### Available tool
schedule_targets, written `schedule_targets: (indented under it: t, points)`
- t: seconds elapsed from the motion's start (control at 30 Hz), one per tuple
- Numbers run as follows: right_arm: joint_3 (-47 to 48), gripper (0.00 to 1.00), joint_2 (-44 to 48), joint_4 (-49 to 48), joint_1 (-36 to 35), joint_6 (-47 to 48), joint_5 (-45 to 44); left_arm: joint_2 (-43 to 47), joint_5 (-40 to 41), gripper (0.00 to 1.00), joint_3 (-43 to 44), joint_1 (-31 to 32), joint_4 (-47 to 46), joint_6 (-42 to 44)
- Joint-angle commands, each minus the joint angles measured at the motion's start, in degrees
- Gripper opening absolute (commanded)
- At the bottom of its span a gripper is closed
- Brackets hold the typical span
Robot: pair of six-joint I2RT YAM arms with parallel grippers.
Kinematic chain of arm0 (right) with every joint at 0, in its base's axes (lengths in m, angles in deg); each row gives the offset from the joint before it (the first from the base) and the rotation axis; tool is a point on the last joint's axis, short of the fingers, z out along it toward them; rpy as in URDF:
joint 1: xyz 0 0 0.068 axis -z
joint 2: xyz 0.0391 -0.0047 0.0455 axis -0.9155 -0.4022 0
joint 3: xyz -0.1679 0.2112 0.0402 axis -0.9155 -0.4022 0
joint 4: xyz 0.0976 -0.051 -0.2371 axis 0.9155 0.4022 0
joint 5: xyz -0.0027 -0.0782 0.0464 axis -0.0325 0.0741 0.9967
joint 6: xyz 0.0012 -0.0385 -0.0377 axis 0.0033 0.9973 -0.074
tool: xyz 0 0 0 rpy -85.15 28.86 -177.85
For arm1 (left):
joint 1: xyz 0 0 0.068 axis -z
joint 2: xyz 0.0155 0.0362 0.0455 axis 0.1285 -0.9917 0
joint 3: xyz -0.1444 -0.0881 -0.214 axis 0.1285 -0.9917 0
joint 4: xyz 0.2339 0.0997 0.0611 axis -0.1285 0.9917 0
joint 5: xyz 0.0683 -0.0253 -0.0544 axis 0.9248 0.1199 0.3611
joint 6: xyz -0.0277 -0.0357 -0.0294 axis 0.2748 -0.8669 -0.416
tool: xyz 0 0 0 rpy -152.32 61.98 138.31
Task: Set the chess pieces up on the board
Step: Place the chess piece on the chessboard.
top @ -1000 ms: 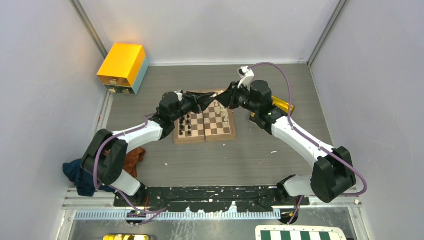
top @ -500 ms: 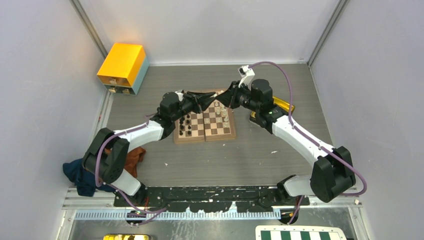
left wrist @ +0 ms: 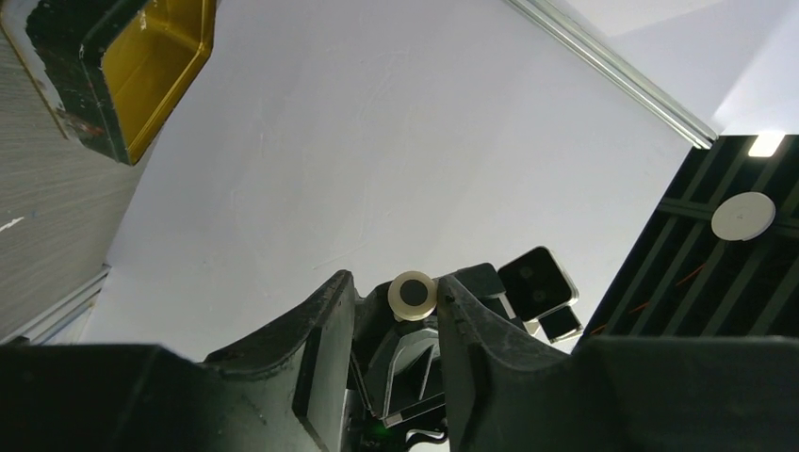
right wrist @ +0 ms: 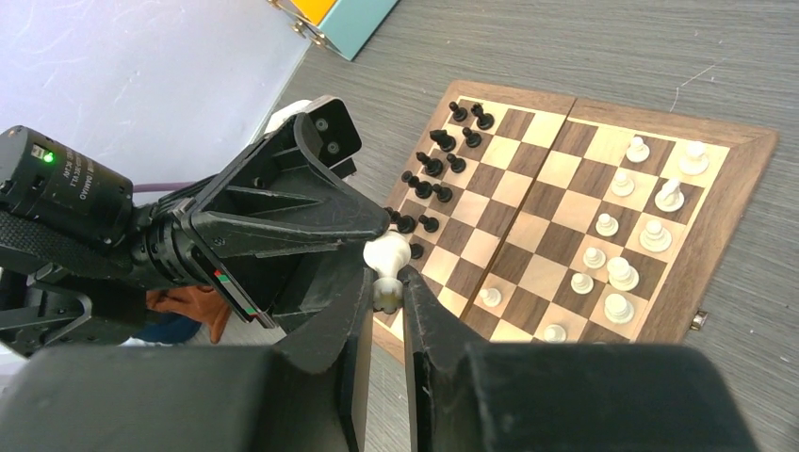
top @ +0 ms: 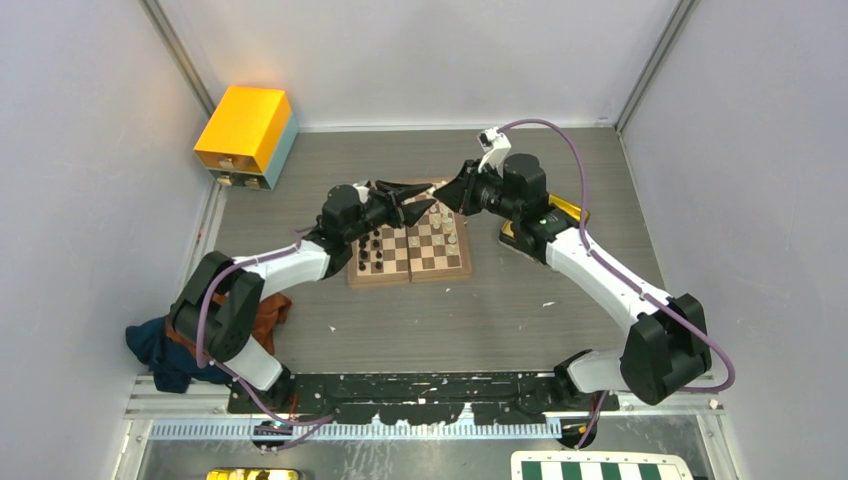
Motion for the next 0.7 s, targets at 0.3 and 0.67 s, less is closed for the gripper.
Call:
schedule_targets:
  t: [0.3,0.67]
  points:
    - [13.7,0.01,1.0,21.4,0.1,5.7,-6.3,5.0,-2.2,0.46,-0.4,-6.2,8.8,13.5]
    - [25.4,0.01,-6.3,51.1,-3.4,7.8,-16.3,15.4,0.0,0.47,4.9,-9.8,37.1,39.4]
